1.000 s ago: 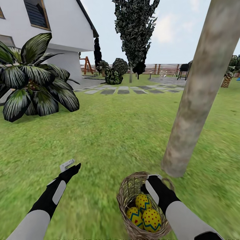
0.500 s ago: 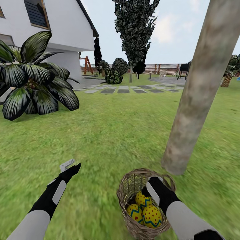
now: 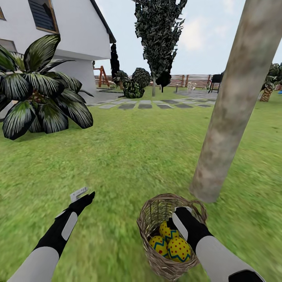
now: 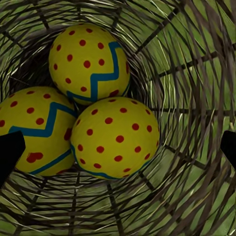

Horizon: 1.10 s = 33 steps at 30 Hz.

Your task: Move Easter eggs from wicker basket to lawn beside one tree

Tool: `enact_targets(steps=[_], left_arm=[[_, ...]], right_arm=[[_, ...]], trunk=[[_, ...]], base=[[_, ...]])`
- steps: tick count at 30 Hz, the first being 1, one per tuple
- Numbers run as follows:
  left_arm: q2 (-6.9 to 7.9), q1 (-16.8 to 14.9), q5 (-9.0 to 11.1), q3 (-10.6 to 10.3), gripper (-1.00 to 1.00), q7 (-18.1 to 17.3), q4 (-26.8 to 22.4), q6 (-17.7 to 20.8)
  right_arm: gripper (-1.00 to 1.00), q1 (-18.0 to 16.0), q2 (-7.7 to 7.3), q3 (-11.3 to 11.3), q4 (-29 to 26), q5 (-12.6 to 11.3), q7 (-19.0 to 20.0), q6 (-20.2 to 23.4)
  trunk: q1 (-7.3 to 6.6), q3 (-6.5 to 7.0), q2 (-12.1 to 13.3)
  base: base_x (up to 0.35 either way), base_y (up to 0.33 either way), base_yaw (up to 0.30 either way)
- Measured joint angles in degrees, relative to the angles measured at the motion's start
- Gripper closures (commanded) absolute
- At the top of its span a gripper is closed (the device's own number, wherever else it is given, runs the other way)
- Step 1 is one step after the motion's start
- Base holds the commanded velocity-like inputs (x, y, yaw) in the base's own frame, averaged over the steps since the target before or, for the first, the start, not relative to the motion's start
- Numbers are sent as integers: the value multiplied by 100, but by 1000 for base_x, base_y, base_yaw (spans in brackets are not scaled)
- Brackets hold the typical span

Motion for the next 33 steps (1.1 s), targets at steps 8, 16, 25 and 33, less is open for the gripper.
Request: enact_targets(steps=[8,16,25,33], left_arm=[[0,-1,0,0,-100,0,0,0],[0,-2,0,0,-100,-2,0,0],[0,0,0,0,-100,-6,0,0],[0,-3,0,0,-100,-6,0,0]], right_arm=[[-100,0,0,-7,-6,0,-6,9],[-100,0,-163,-33,-20,-12,-2,40],[-100,0,-288,-34,-37,-35,17,13],[-100,0,-275,-13,-38,-43,34,1]], trunk=[[154,-148,-277],[175,-326,-288],[198,-525,-300],[218,-703,-311]], base=[[0,0,0],[0,0,0],[0,0,0],[0,0,0]])
